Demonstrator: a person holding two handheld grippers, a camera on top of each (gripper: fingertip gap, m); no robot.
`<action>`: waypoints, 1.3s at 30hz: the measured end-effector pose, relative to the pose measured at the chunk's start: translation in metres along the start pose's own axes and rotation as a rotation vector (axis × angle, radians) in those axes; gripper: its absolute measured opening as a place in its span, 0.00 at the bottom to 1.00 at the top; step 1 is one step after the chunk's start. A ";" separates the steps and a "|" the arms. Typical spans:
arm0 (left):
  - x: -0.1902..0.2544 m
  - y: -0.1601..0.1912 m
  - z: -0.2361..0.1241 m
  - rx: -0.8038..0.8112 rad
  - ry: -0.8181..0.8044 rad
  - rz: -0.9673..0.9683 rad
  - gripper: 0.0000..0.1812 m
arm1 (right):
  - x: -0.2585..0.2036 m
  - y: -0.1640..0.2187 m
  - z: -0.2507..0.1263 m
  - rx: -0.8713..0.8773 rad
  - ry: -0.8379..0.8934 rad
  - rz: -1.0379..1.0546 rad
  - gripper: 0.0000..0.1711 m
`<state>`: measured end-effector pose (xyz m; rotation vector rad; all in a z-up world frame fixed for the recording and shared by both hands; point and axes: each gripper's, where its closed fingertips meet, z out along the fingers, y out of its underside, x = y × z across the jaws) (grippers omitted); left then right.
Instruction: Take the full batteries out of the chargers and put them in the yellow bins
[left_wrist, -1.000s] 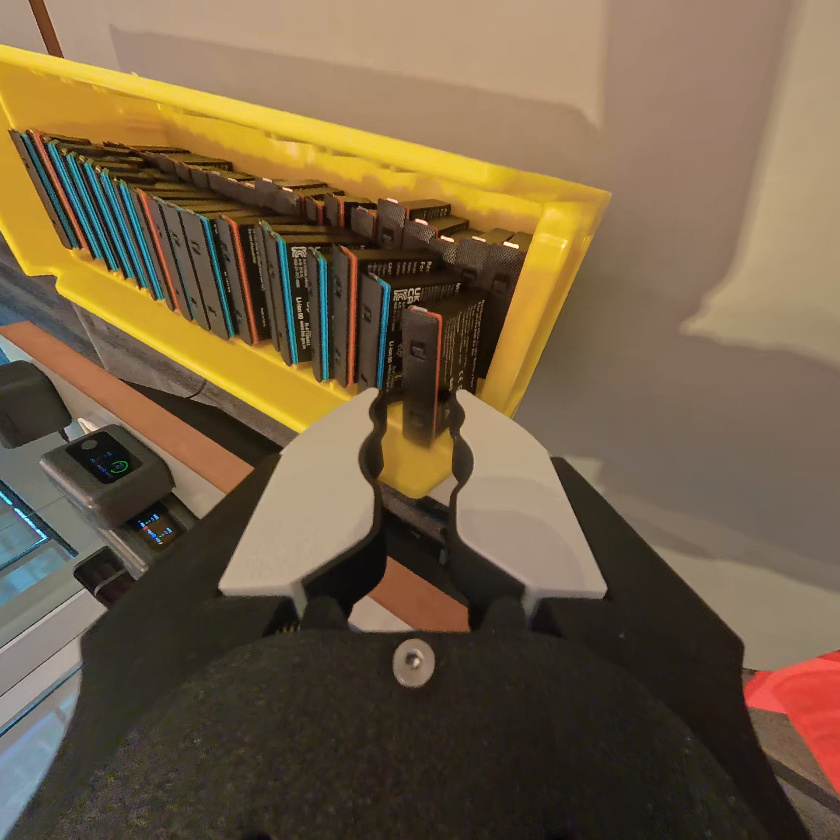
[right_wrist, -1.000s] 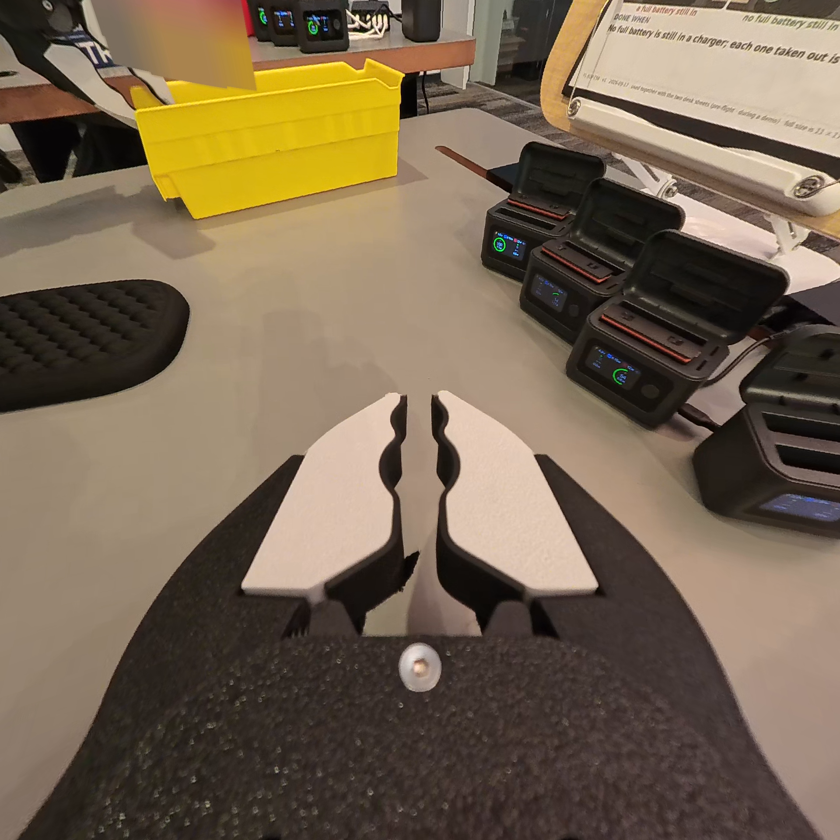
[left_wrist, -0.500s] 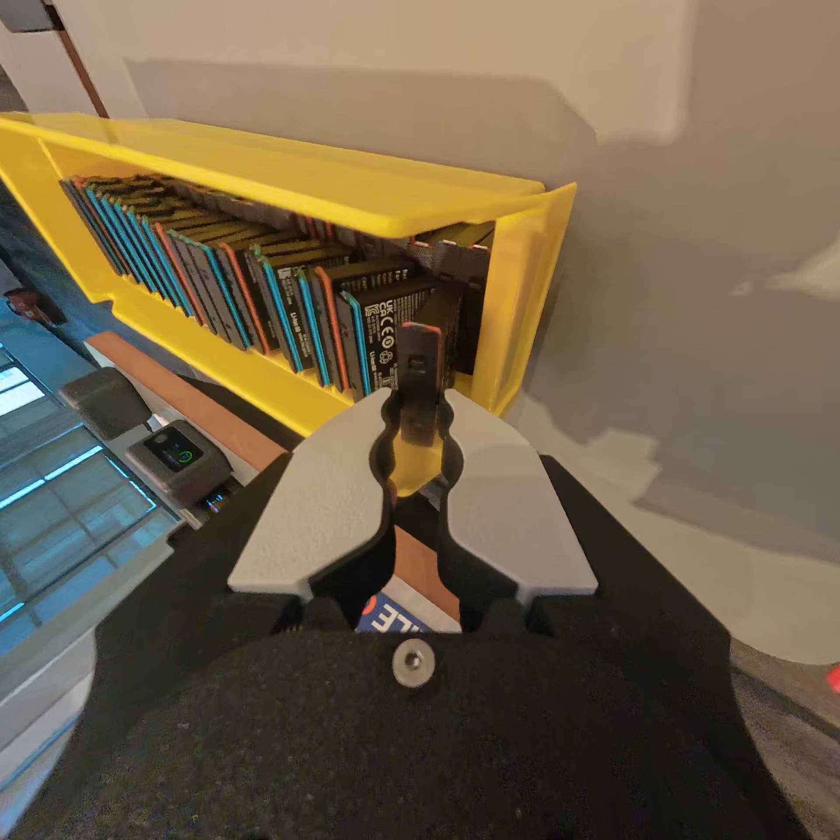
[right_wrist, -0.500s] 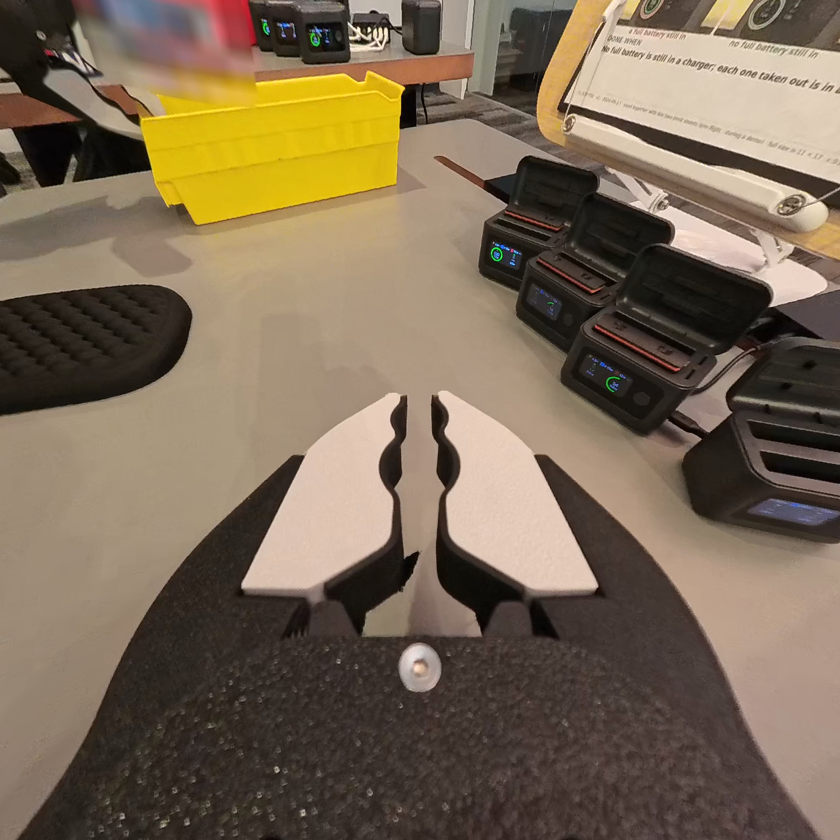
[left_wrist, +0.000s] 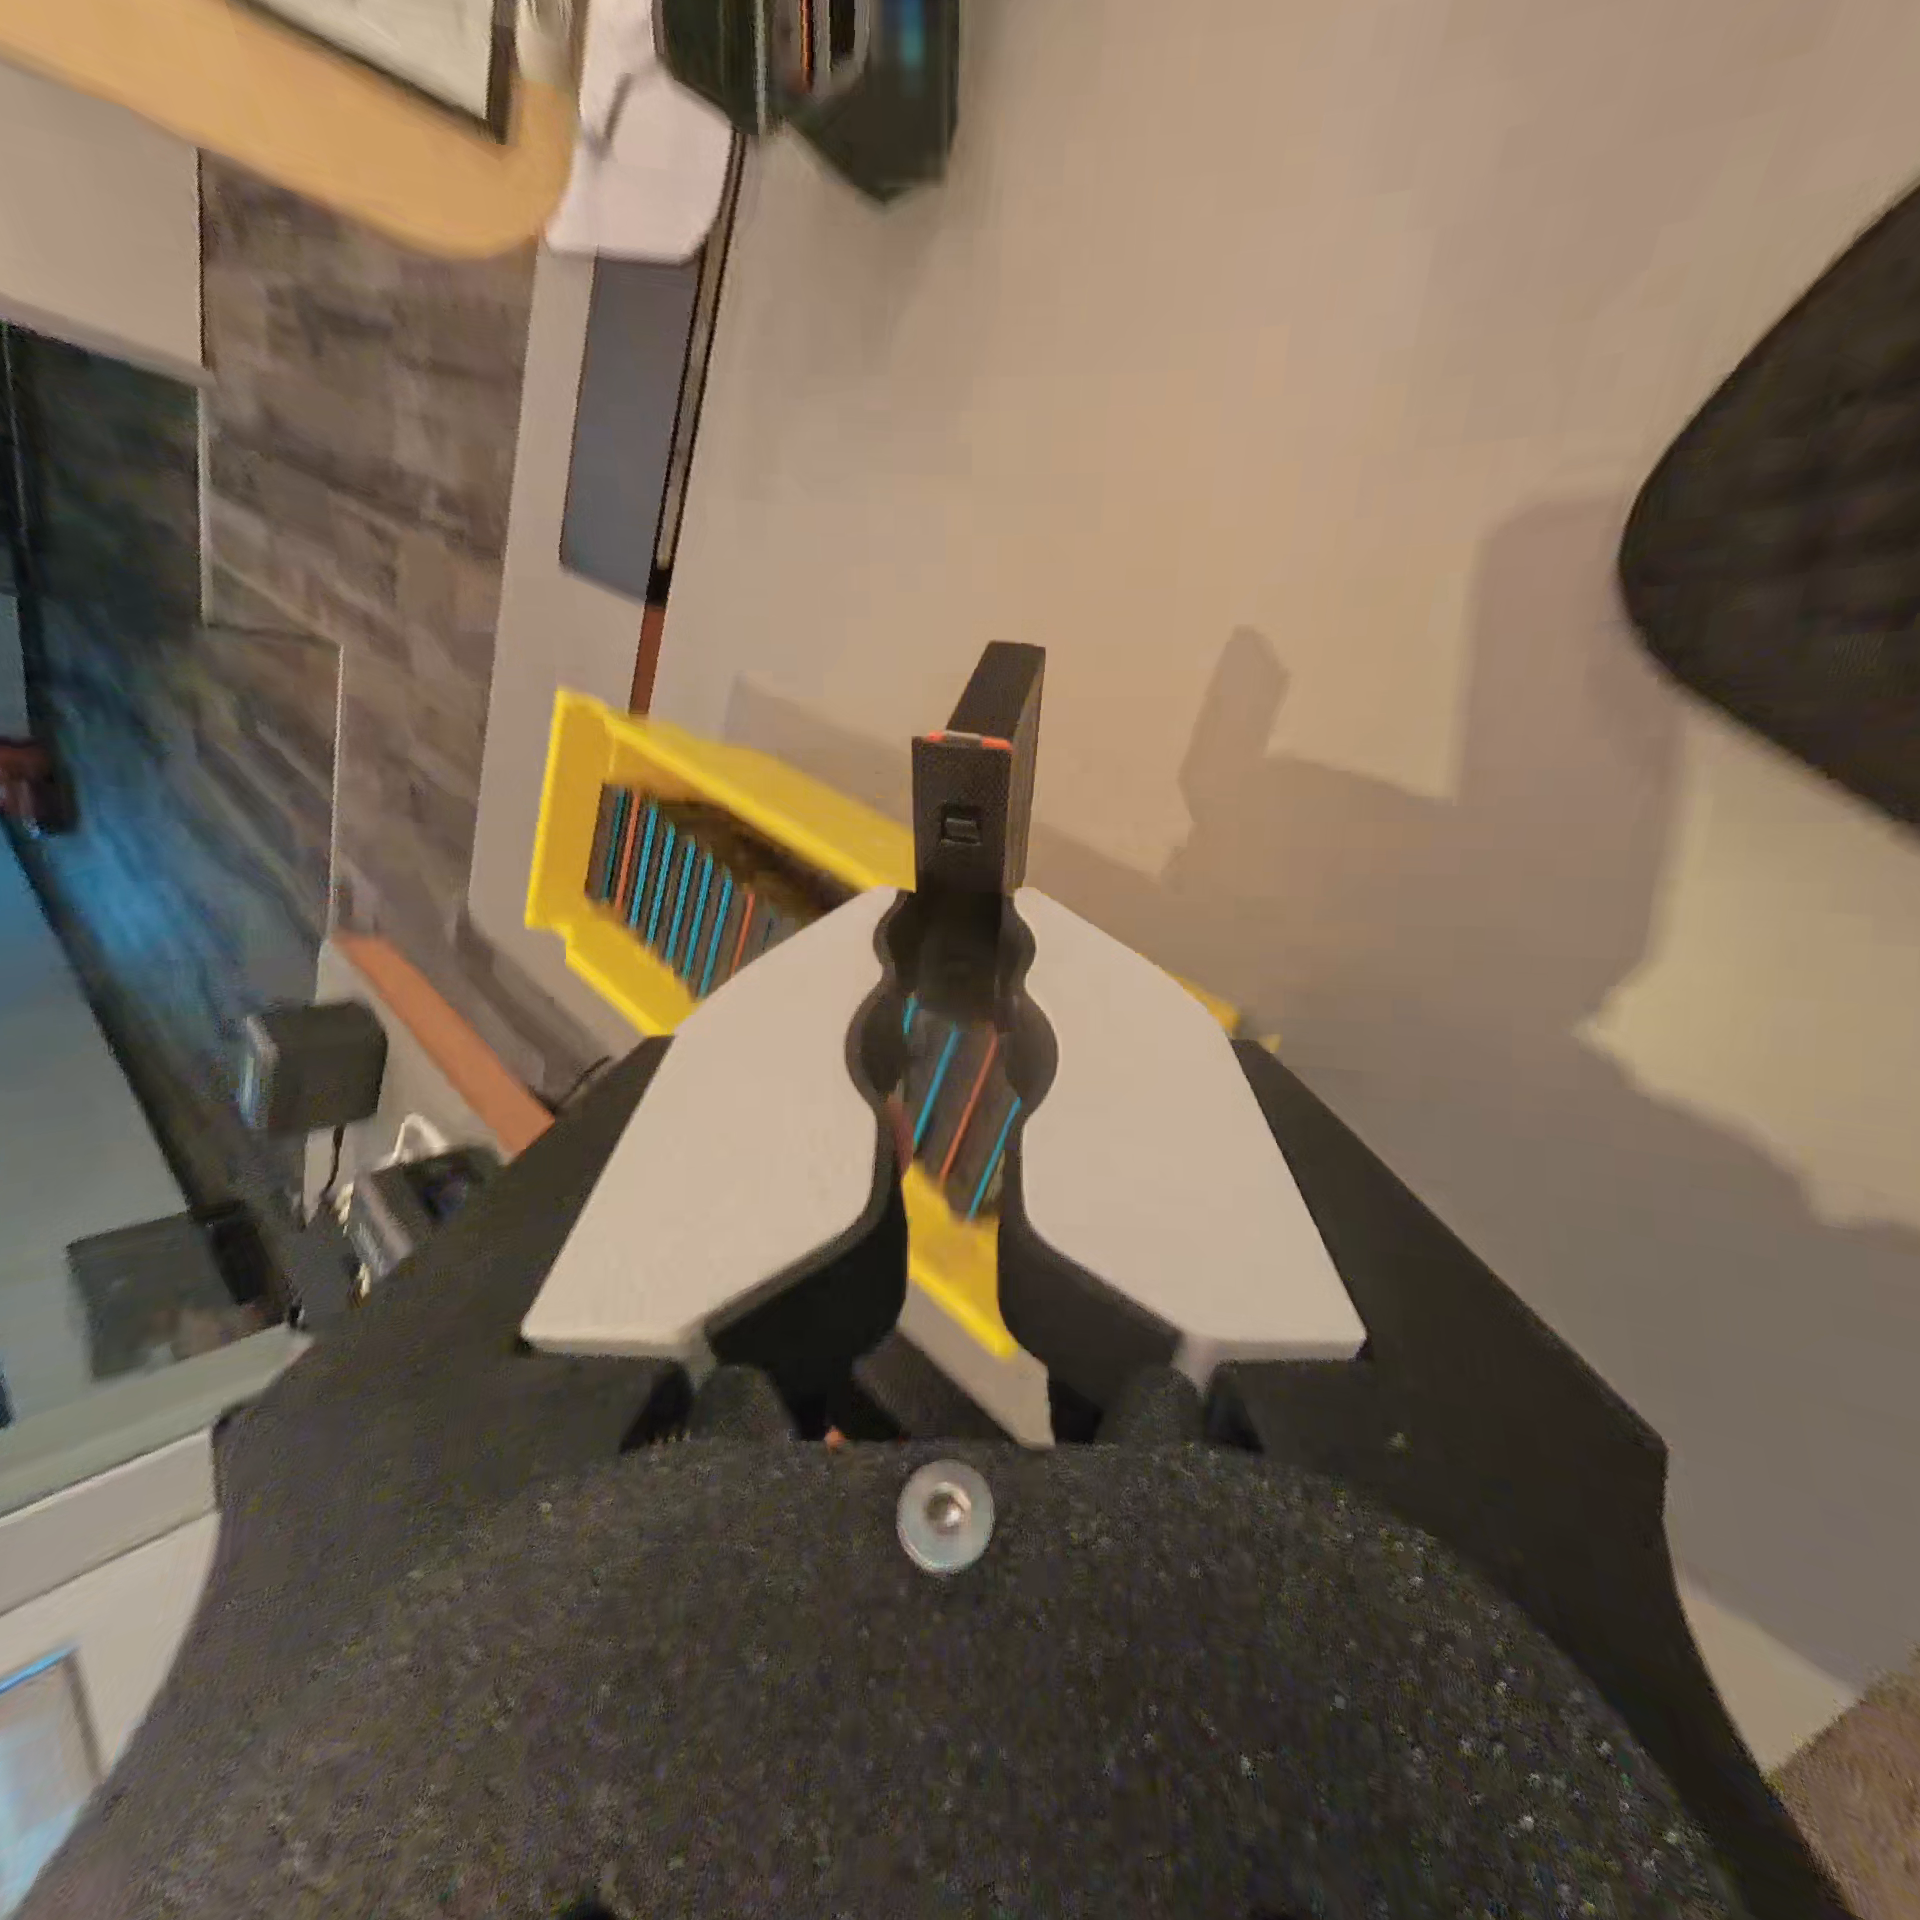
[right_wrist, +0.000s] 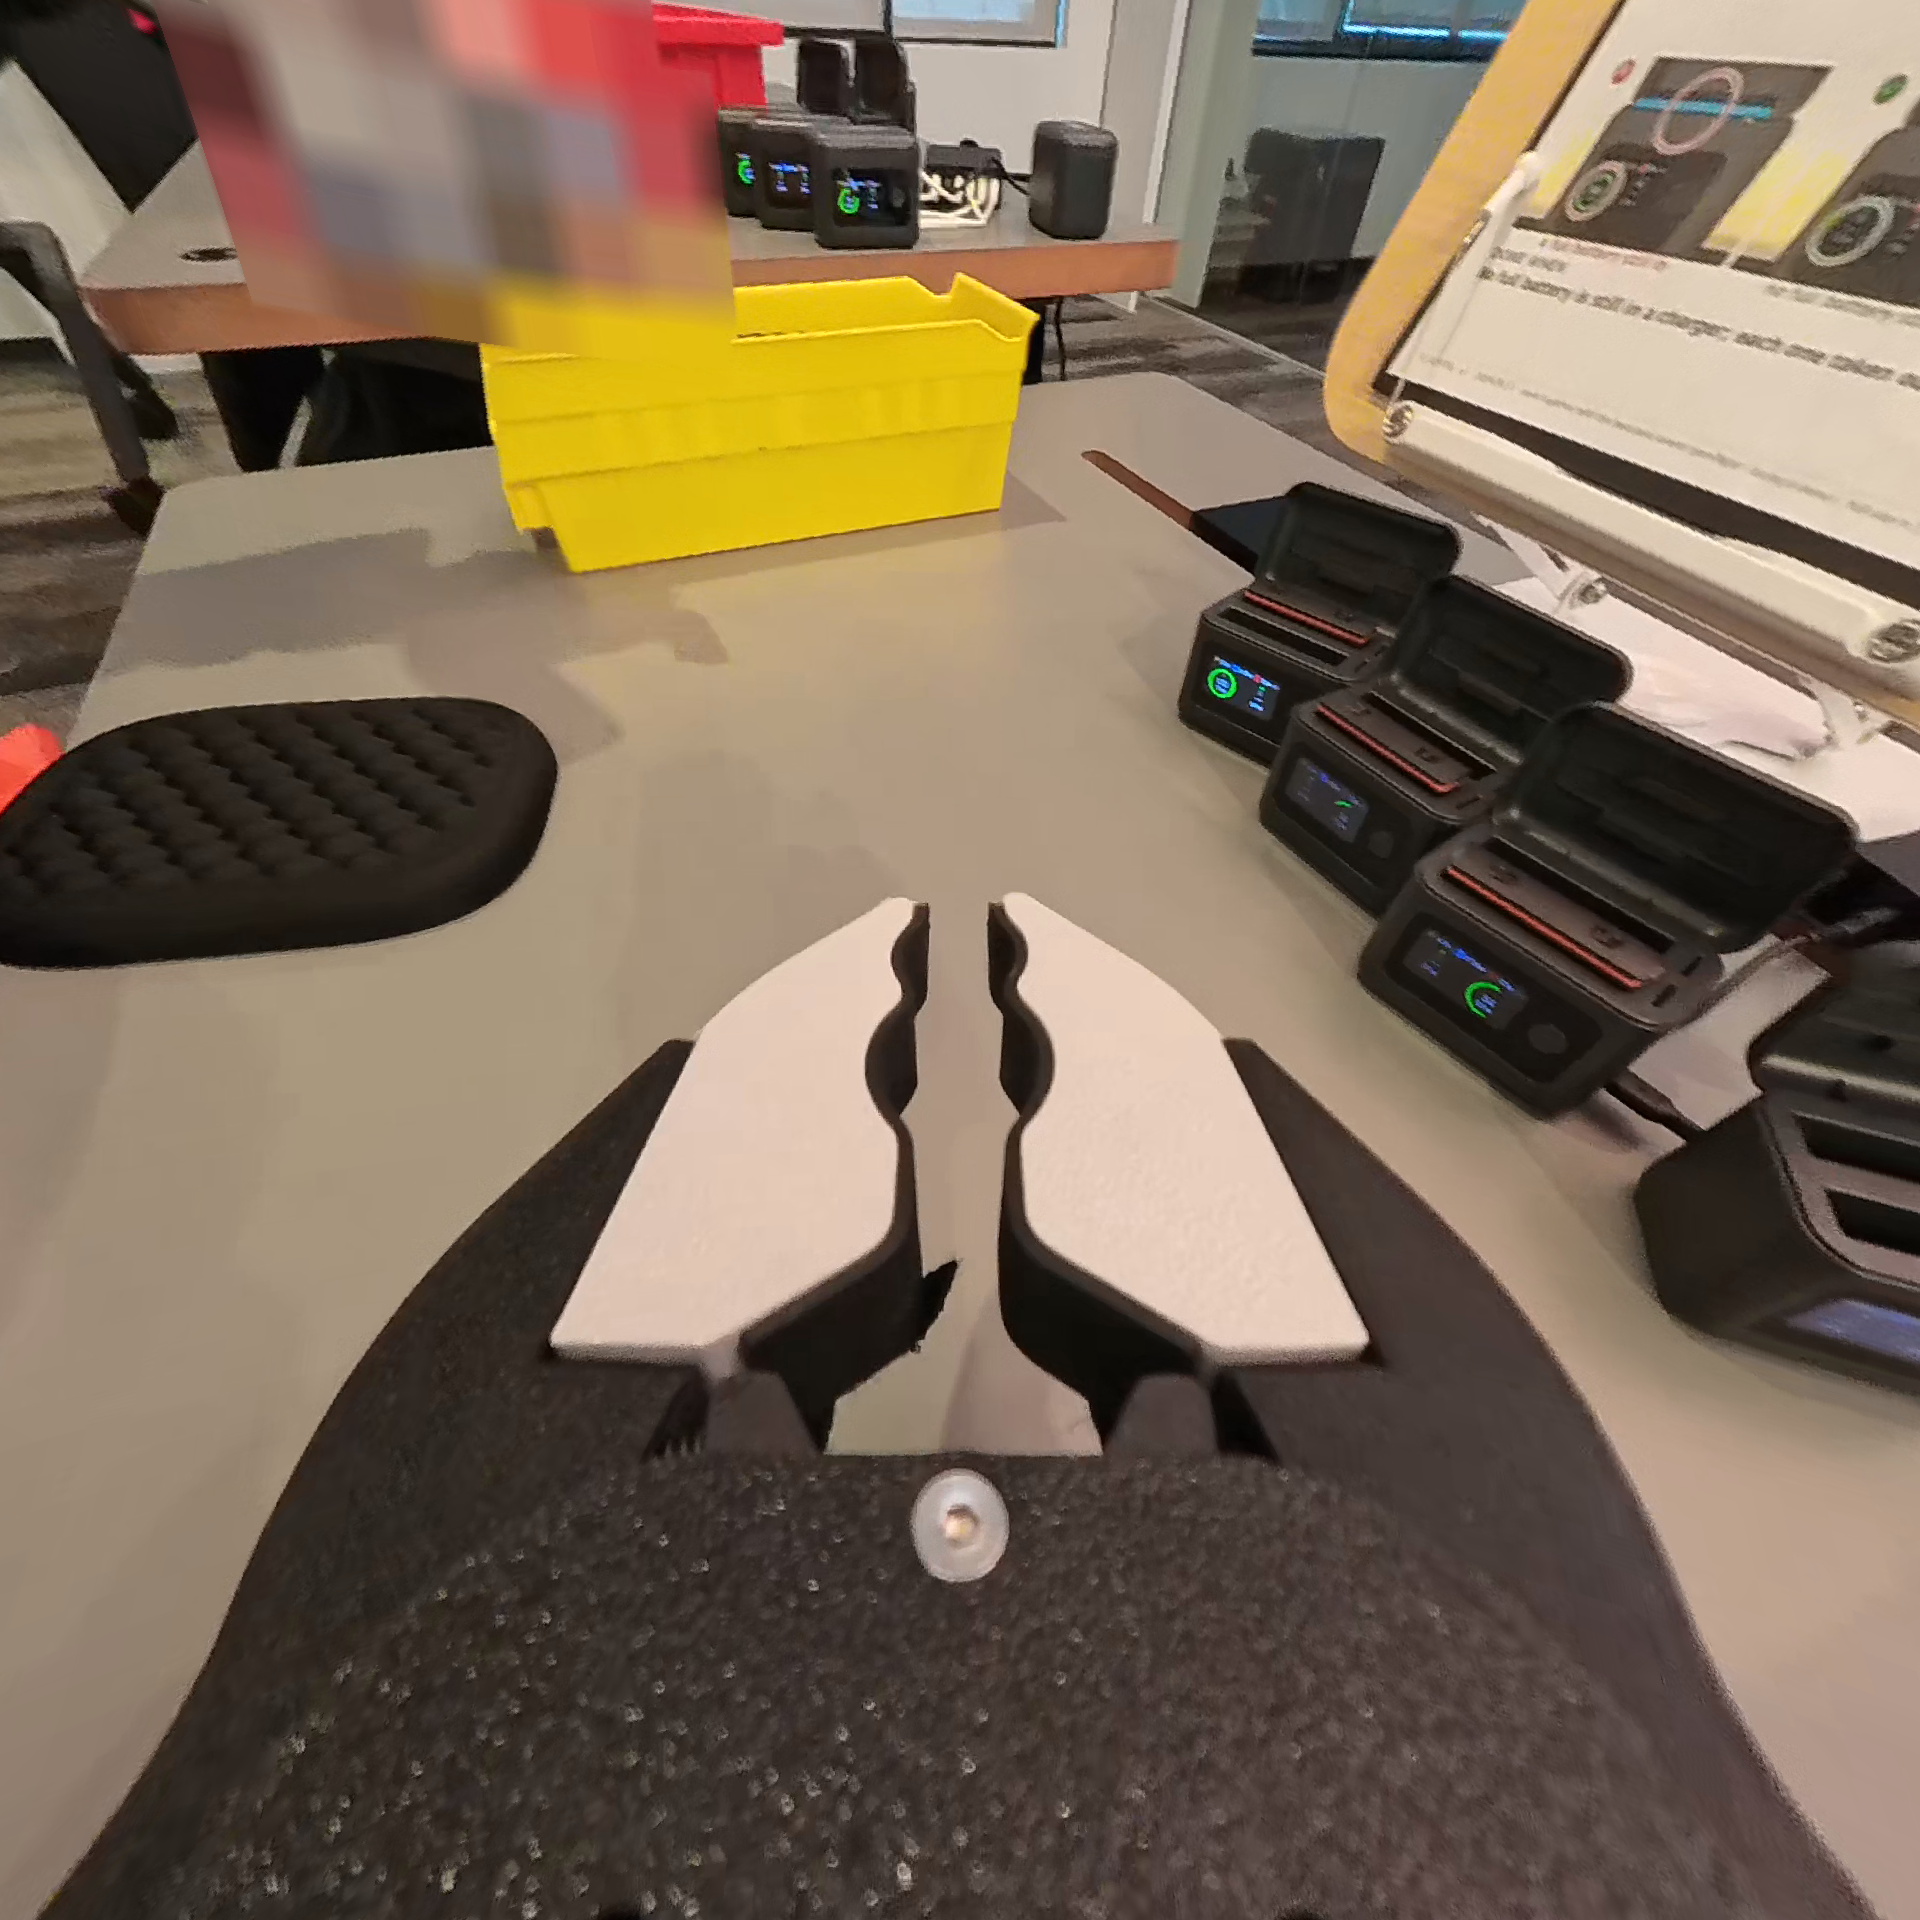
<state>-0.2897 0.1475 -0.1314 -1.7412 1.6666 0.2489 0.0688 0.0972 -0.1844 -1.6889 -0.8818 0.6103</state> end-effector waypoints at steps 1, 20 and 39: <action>0.002 -0.016 0.005 0.014 0.012 -0.007 0.08 | -0.003 -0.001 0.001 -0.001 -0.008 -0.007 0.06; -0.055 -0.206 0.206 -0.081 0.212 -0.157 0.08 | 0.001 0.004 -0.003 -0.014 0.018 -0.032 0.06; -0.060 -0.197 0.255 -0.385 0.328 -0.071 0.08 | 0.003 0.003 -0.007 -0.006 0.013 -0.022 0.06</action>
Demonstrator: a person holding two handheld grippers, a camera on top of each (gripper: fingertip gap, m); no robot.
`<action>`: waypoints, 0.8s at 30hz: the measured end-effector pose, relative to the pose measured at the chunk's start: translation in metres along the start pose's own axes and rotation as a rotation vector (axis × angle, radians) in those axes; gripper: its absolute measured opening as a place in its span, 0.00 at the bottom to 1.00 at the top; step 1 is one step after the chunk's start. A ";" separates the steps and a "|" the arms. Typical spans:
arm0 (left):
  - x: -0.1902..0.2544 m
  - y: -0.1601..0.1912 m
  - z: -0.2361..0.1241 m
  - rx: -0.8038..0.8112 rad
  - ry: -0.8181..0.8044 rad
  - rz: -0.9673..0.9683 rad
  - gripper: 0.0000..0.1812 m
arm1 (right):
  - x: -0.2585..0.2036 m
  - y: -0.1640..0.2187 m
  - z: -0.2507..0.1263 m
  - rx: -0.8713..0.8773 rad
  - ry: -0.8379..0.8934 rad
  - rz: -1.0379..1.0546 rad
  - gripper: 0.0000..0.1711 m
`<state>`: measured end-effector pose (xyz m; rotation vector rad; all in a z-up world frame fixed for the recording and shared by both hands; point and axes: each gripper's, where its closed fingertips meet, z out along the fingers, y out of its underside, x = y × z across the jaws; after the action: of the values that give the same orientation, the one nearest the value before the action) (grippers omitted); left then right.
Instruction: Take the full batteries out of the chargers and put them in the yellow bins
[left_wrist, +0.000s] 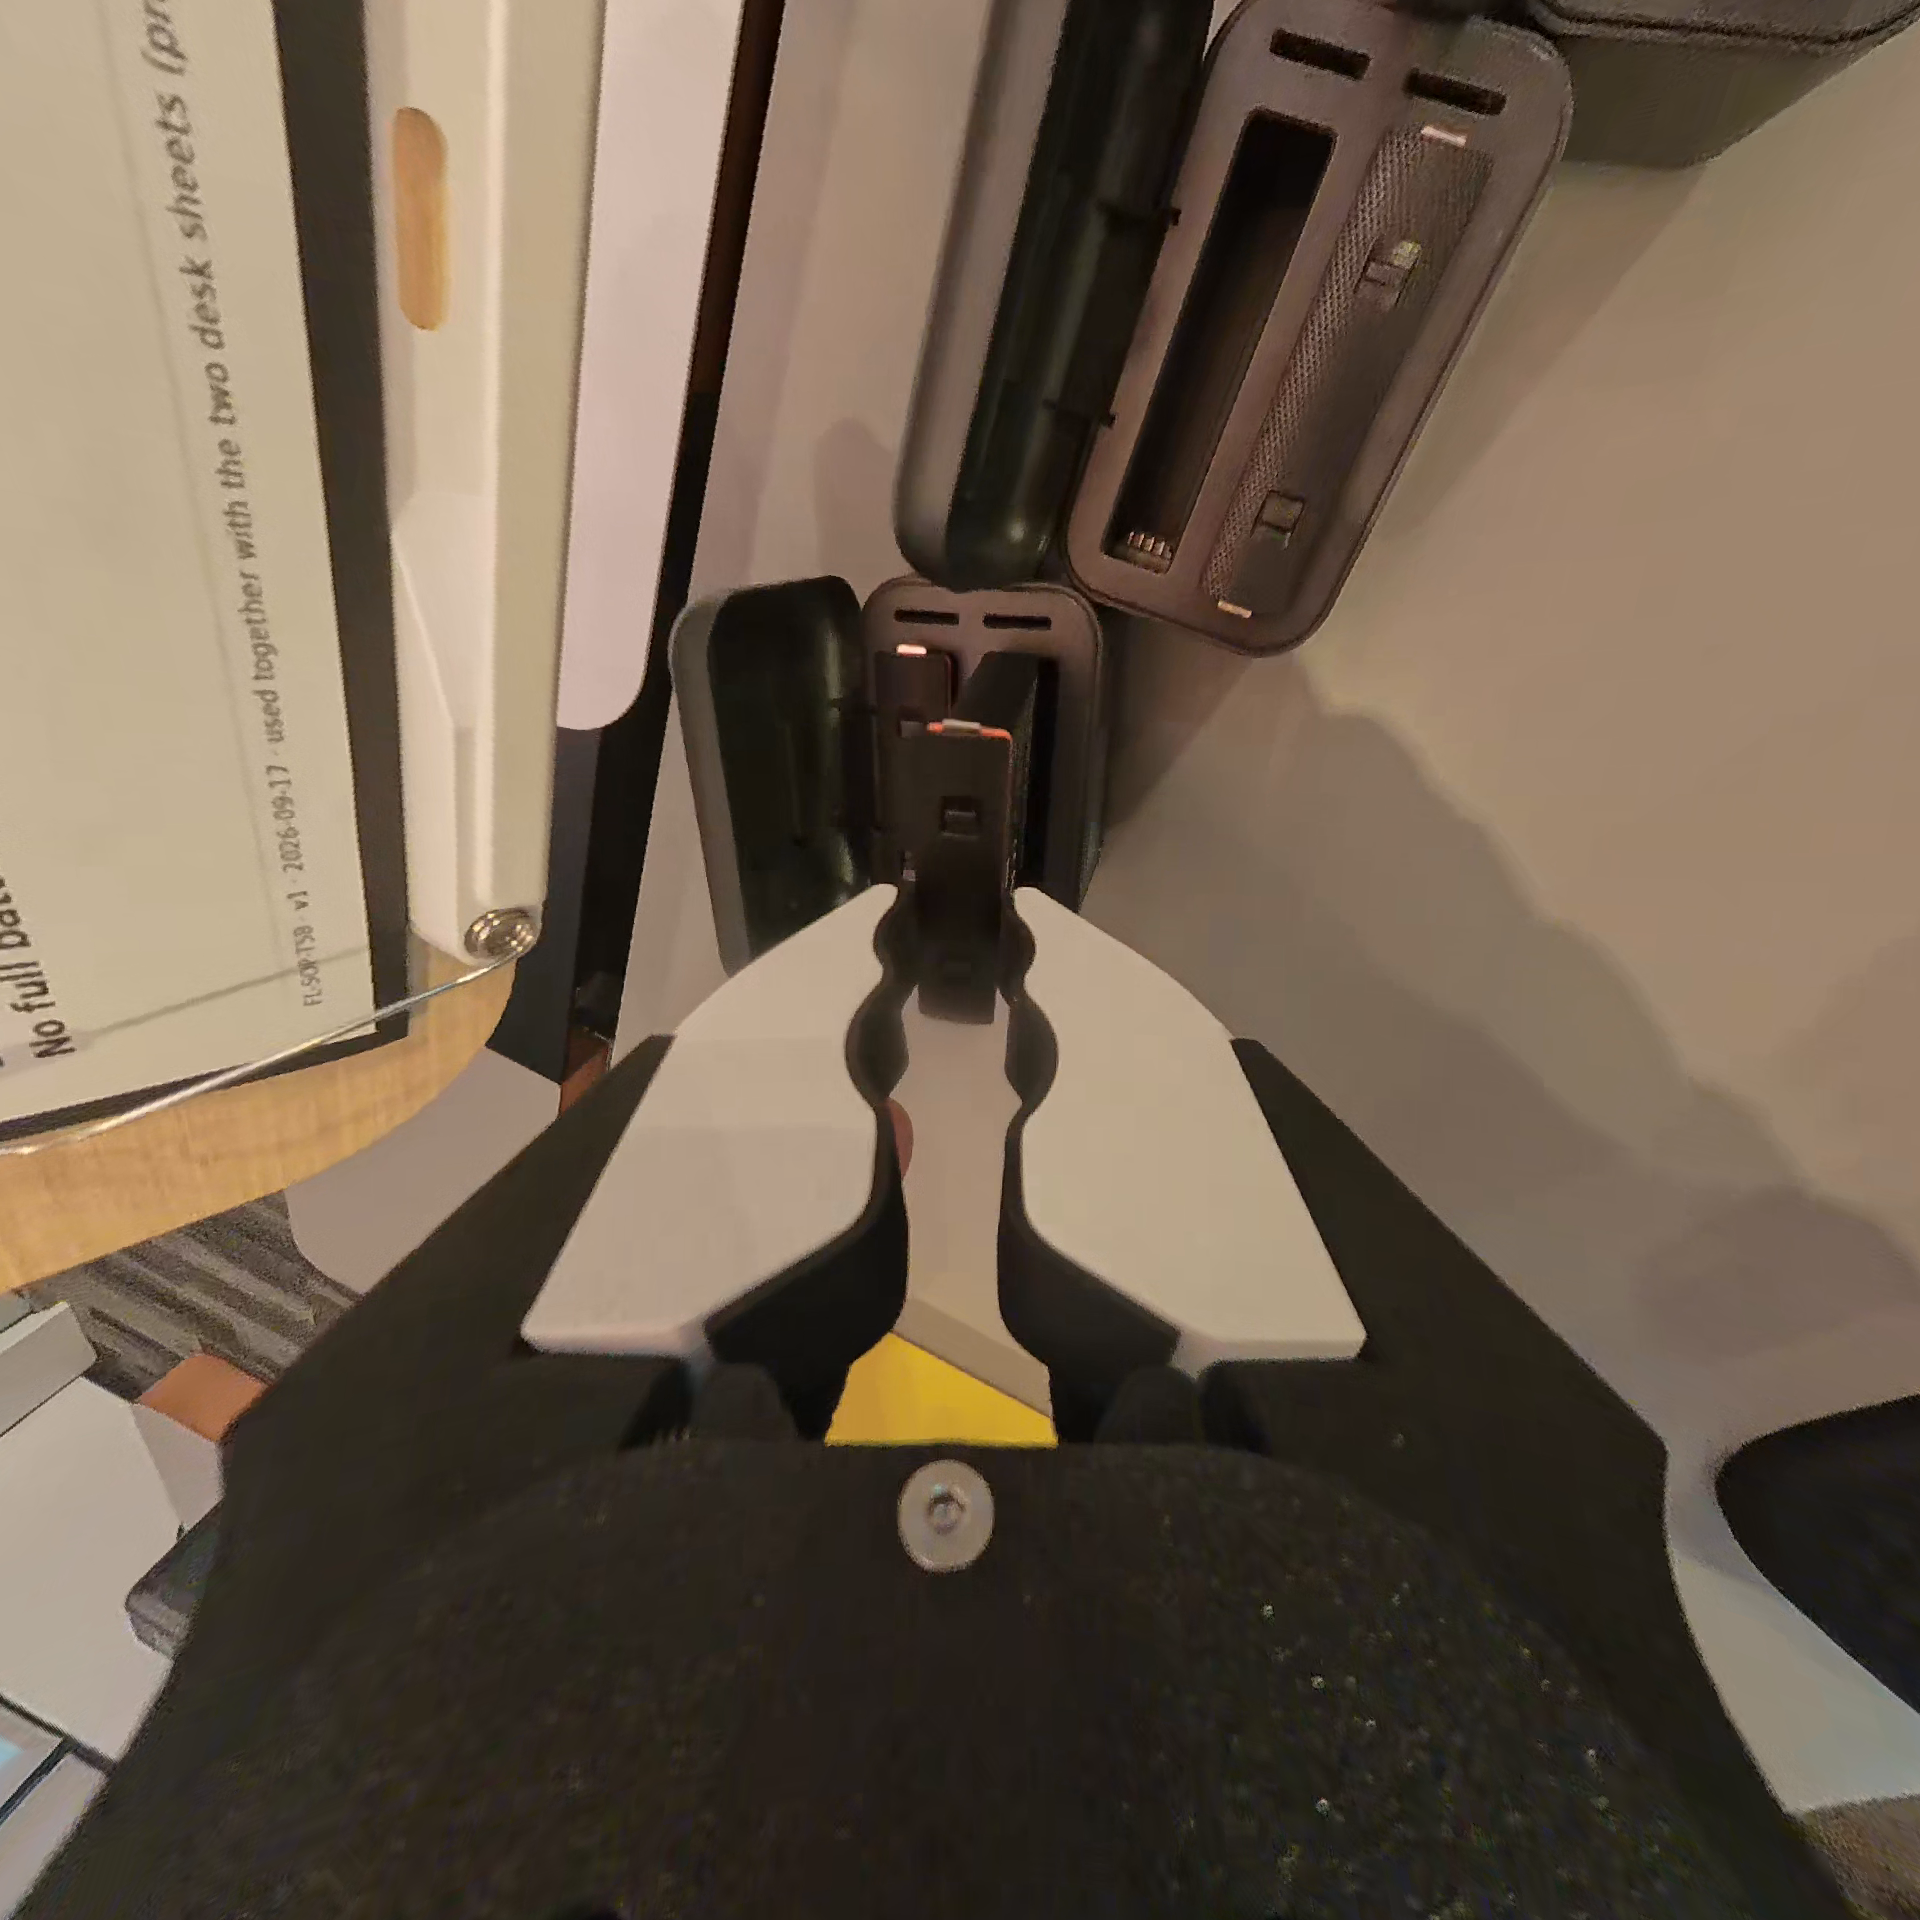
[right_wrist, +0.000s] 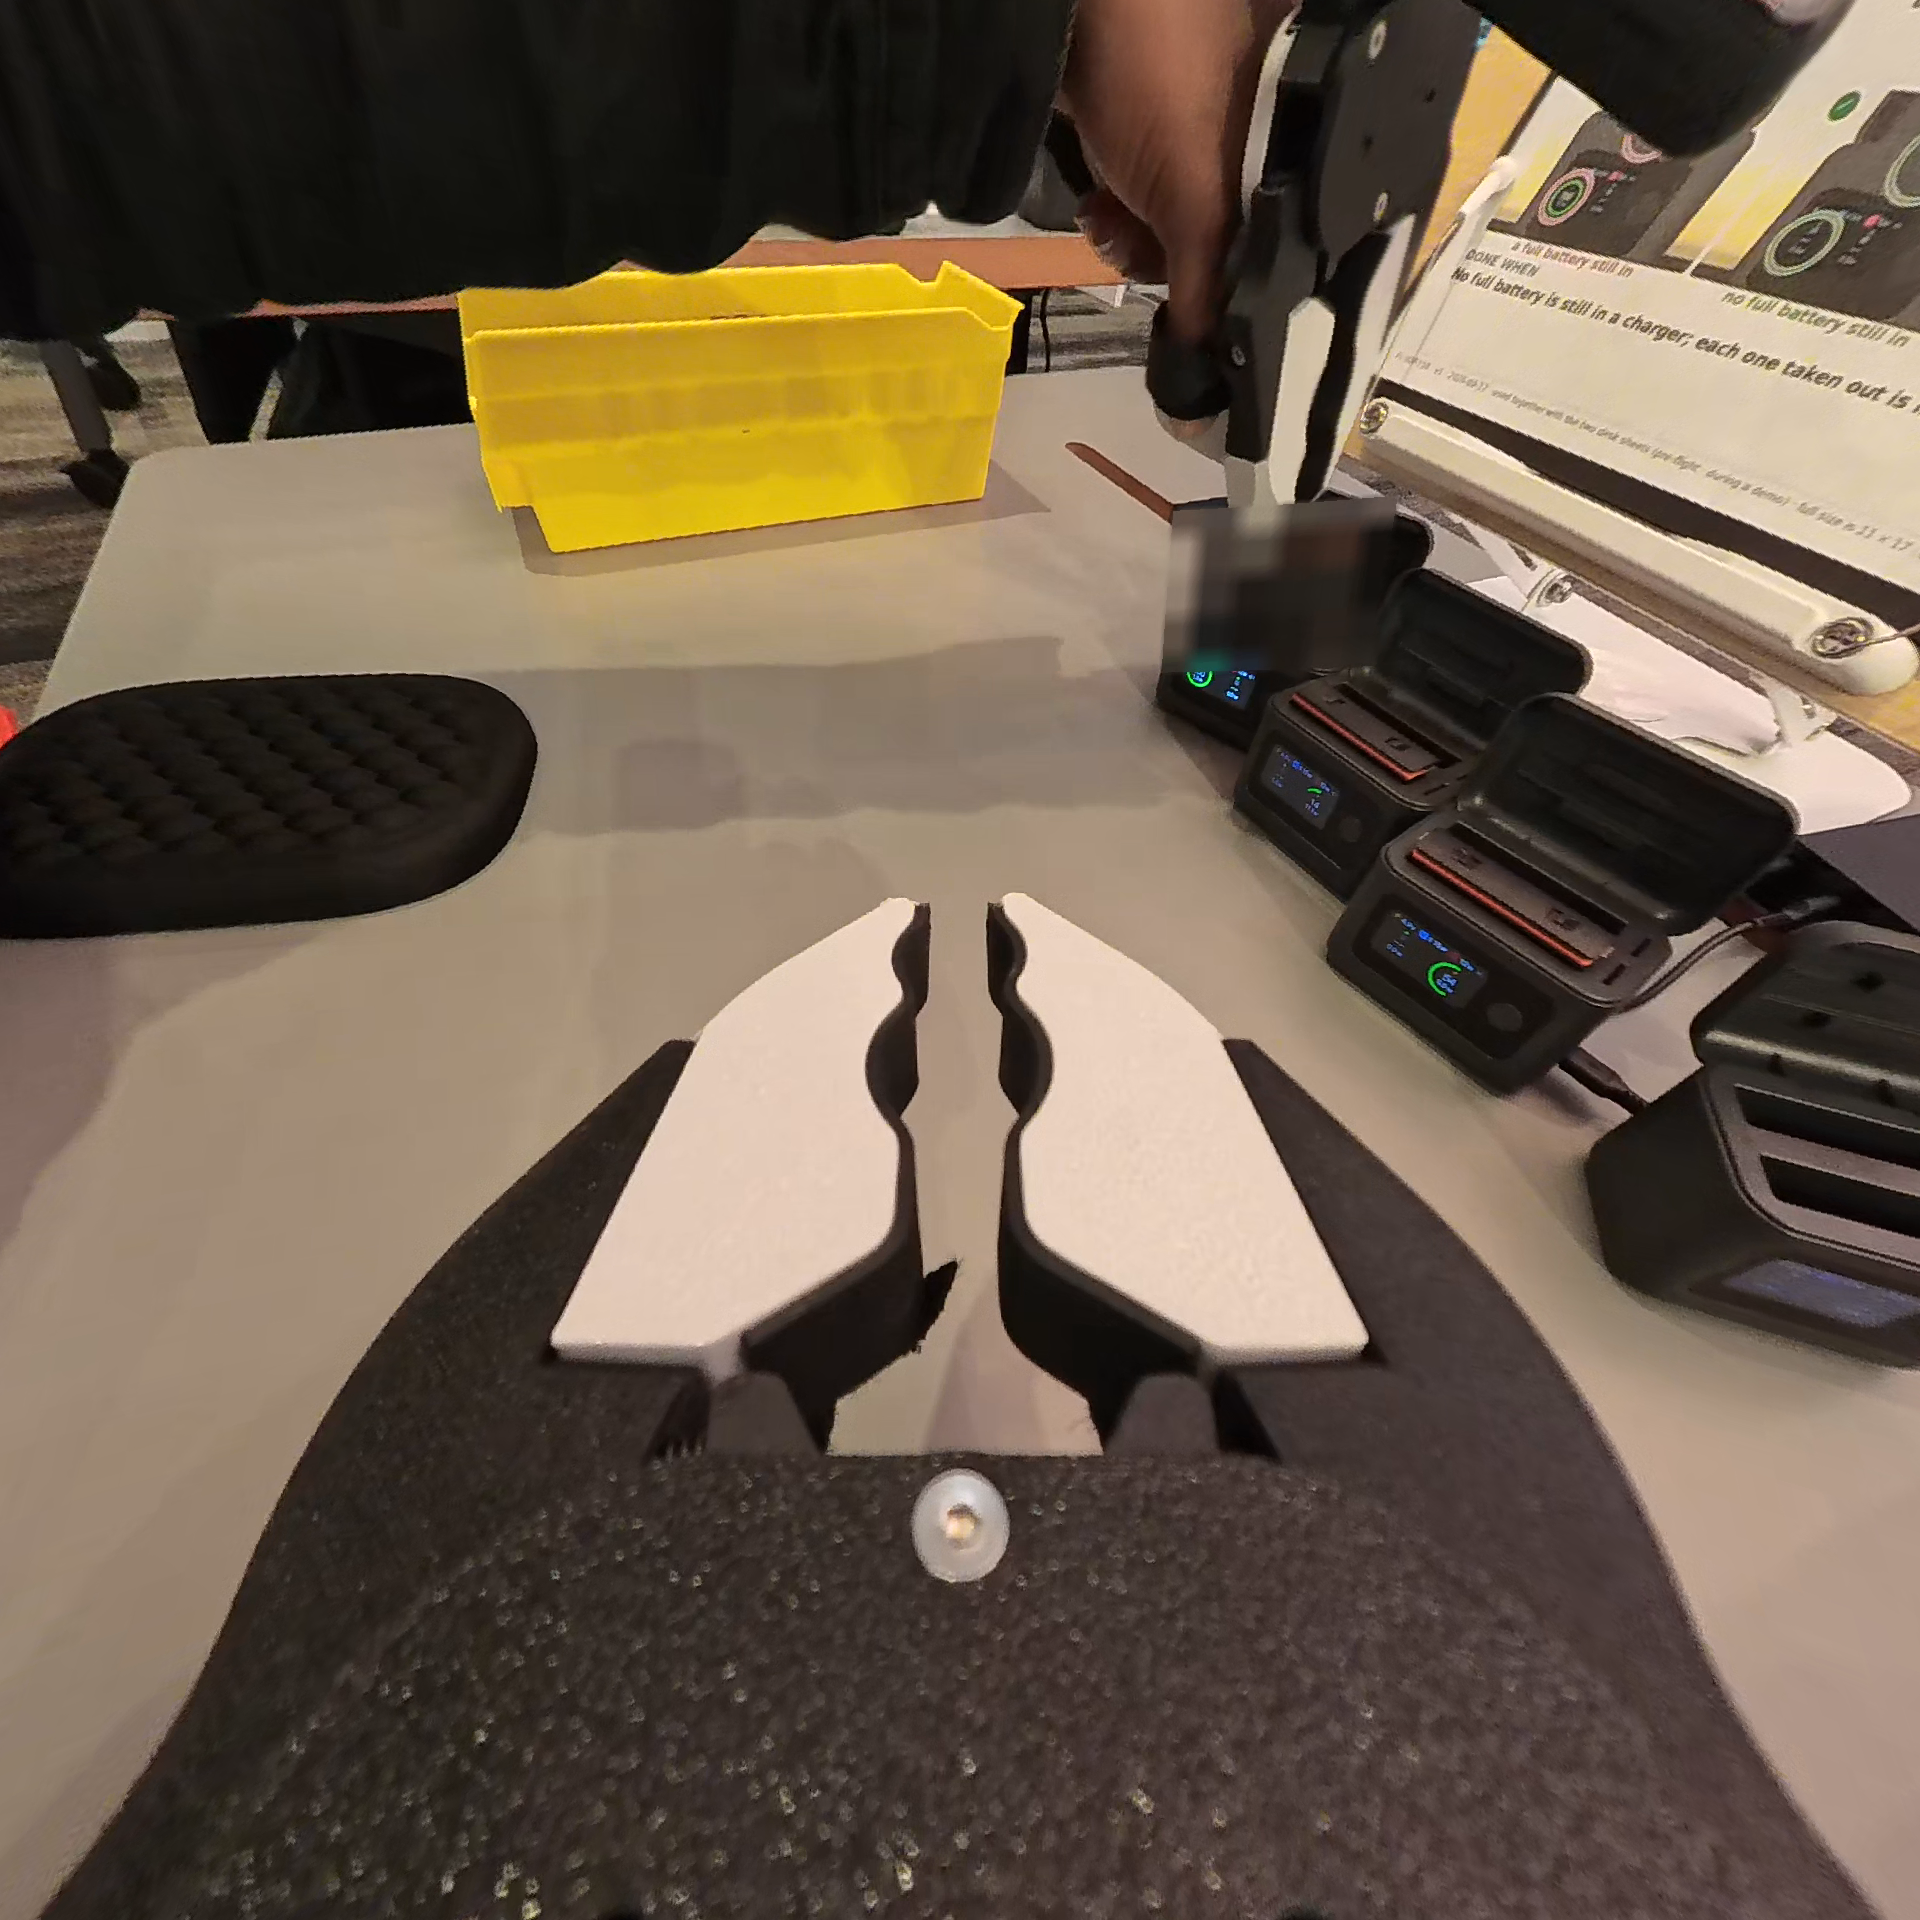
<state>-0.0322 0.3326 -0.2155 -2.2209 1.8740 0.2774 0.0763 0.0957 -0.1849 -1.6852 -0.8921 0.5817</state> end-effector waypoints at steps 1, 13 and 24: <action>0.001 -0.001 0.000 -0.011 0.006 -0.001 0.08 | 0.000 0.000 0.000 0.001 0.004 0.002 0.06; 0.004 -0.001 0.006 -0.094 0.022 -0.071 0.08 | 0.006 0.009 0.011 -0.017 0.074 0.091 0.05; 0.005 0.009 0.016 -0.143 0.016 -0.033 0.08 | 0.009 0.011 0.011 -0.019 0.088 0.105 0.06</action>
<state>-0.0404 0.3311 -0.2321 -2.3497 1.8785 0.4004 0.0763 0.1079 -0.1980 -1.7691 -0.7521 0.5657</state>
